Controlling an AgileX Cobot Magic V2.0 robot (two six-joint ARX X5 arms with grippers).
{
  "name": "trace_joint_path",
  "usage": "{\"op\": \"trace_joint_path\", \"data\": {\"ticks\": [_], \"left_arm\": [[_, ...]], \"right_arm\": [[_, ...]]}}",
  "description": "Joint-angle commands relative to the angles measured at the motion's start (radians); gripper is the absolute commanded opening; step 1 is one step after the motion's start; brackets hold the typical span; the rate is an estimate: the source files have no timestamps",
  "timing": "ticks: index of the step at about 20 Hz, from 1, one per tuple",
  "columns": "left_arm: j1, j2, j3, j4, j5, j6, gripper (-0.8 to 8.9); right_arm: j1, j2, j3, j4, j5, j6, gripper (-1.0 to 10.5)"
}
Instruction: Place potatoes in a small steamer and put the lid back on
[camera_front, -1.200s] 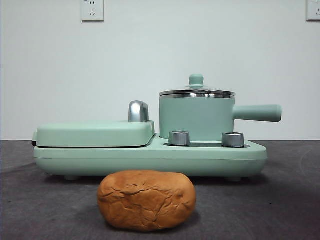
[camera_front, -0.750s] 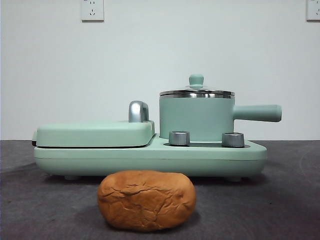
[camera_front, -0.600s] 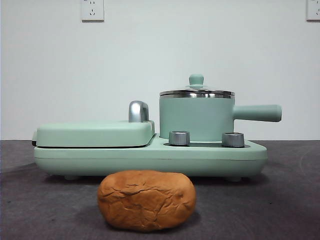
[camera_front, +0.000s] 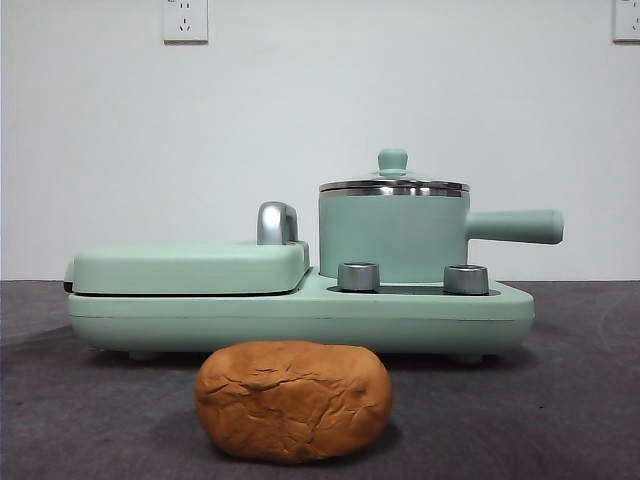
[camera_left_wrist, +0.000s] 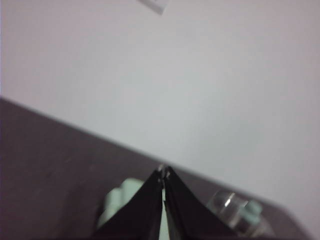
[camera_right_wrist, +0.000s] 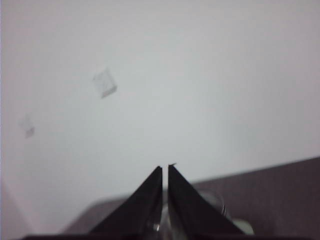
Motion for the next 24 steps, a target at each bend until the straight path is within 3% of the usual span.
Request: {"op": "trace_joint_path", "data": {"ticks": [1,7,12,16,21,24], "left_arm": [[0.0,0.074,0.082,-0.072,0.01,0.155,0.1],[-0.005,0.232,0.184,-0.232,0.095,0.331,0.09],[-0.037,0.335,0.204,-0.263,0.206,0.457,0.09],[-0.084,0.402,0.219,-0.307,0.212,0.643,0.09],[-0.161,0.445,0.229,-0.325,0.212,0.902,0.09],[-0.203,0.452,0.229,-0.317,0.212,0.967,0.09]], "right_arm": [[0.003,0.077,0.077,-0.087,-0.069,-0.131,0.1],[0.004,0.253,0.219,-0.29,-0.132,-0.33,0.1],[0.019,0.374,0.289,-0.439,-0.128,-0.574,0.1],[0.056,0.418,0.295,-0.497,-0.124,-0.759,0.1],[0.144,0.431,0.295,-0.571,-0.016,-0.999,0.2],[0.182,0.431,0.295,-0.599,0.025,-1.08,0.7]]}}
